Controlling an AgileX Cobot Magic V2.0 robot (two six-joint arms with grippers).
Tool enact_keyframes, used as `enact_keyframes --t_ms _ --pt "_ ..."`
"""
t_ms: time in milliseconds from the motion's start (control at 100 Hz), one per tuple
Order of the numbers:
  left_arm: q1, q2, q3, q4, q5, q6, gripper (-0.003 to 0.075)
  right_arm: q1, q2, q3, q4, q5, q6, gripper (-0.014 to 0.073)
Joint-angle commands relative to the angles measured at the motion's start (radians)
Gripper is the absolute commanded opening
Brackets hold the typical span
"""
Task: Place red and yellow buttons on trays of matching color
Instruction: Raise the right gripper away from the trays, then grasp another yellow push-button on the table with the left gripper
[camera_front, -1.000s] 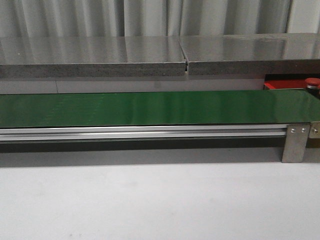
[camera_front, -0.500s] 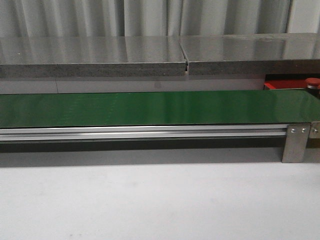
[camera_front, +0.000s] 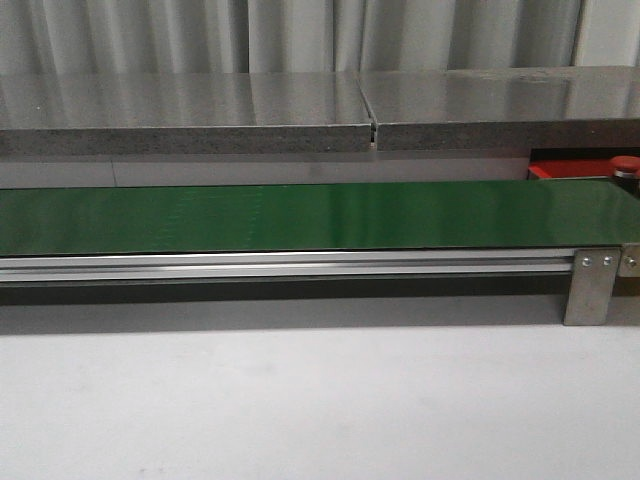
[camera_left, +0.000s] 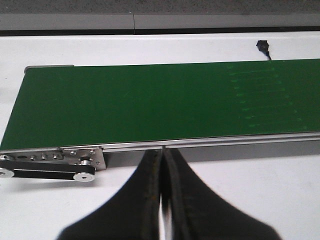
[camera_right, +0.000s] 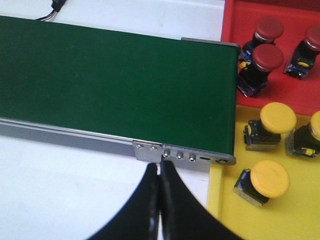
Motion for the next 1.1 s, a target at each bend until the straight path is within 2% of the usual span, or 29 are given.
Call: enact_keyframes --t_ms 0,260,480,700,1090 --pt "-0.007 0.001 -0.029 -0.015 -0.068 -0.001 -0.0019 0.0 -0.098 0.029 -0.007 -0.091 -0.011 -0.0122" --pt "-0.007 0.001 -0.029 -0.015 -0.068 -0.001 -0.0019 0.0 -0.358 0.163 -0.007 -0.087 -0.011 -0.0122" --pt "-0.007 0.001 -0.029 -0.015 -0.099 -0.001 -0.0019 0.0 -0.512 0.205 -0.007 -0.077 -0.011 -0.0122" --pt "-0.007 0.001 -0.029 -0.015 -0.103 -0.001 -0.002 0.0 -0.525 0.206 -0.007 -0.044 -0.011 -0.0122" --pt "-0.007 0.006 -0.029 0.007 -0.195 -0.001 -0.002 0.0 -0.525 0.206 -0.007 -0.03 -0.011 -0.0122"
